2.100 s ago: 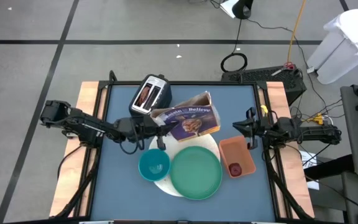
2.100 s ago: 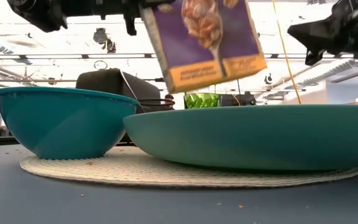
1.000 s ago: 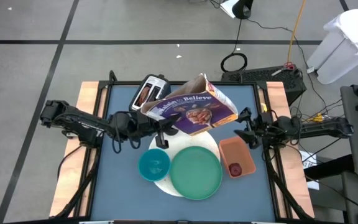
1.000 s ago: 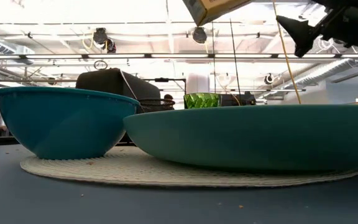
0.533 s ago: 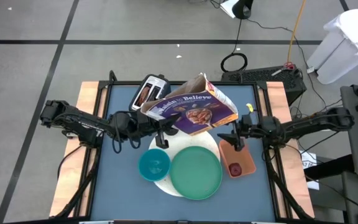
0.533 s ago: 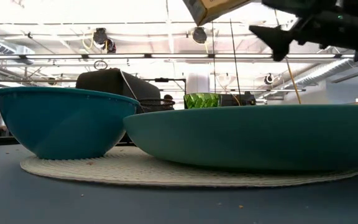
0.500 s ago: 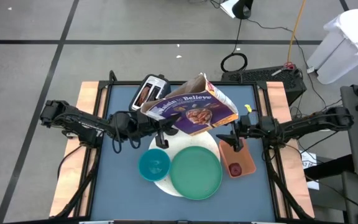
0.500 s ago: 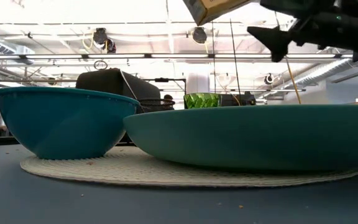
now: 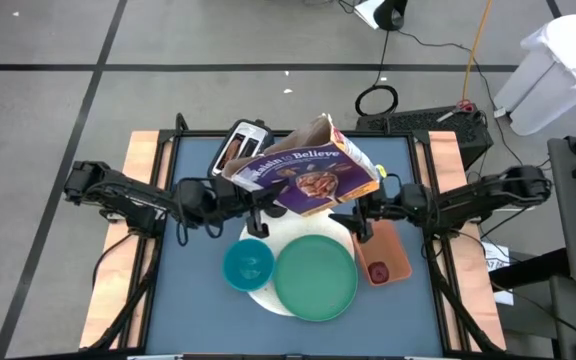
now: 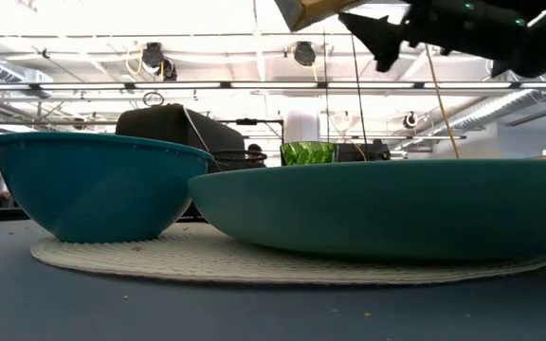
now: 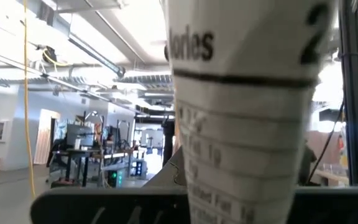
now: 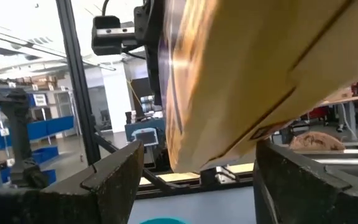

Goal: Arrange a breakfast setting
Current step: Pour the cereal from the purple cereal box into the blue bowl

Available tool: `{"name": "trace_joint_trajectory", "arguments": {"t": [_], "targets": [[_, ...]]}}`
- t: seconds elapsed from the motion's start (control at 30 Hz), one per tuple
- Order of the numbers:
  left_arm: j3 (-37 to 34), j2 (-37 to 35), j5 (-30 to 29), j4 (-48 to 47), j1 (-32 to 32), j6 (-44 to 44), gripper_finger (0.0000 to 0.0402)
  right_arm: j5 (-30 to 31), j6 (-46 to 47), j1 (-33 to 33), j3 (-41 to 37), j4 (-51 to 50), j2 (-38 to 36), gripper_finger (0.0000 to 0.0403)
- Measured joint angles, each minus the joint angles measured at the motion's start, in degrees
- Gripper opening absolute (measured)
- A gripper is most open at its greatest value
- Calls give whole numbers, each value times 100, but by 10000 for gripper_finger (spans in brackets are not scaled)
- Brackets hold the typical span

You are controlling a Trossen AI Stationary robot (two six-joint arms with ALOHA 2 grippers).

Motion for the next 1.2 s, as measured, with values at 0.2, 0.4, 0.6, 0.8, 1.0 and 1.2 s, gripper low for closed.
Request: {"name": "trace_joint_trajectory", "arguments": {"t": [0.2,0.4,0.6,0.8,1.0,1.2], "targets": [[9,-7,288,204,-4,27,12,-26,-152,1,462,35,533,302],[9,1,298,239,-11,22,12,-17,-143,-1,541,361,833,302],[9,4,541,300,-11,14,12,-23,-122,-3,541,818,966,302],[0,16,769,334,-30,-212,12,-64,-304,-3,582,1202,963,302],[-4,28,775,312,-109,-175,12,-60,-454,2,580,1681,963,302],[-4,28,771,329,-94,-139,12,-101,-291,0,580,1642,953,302]]}}
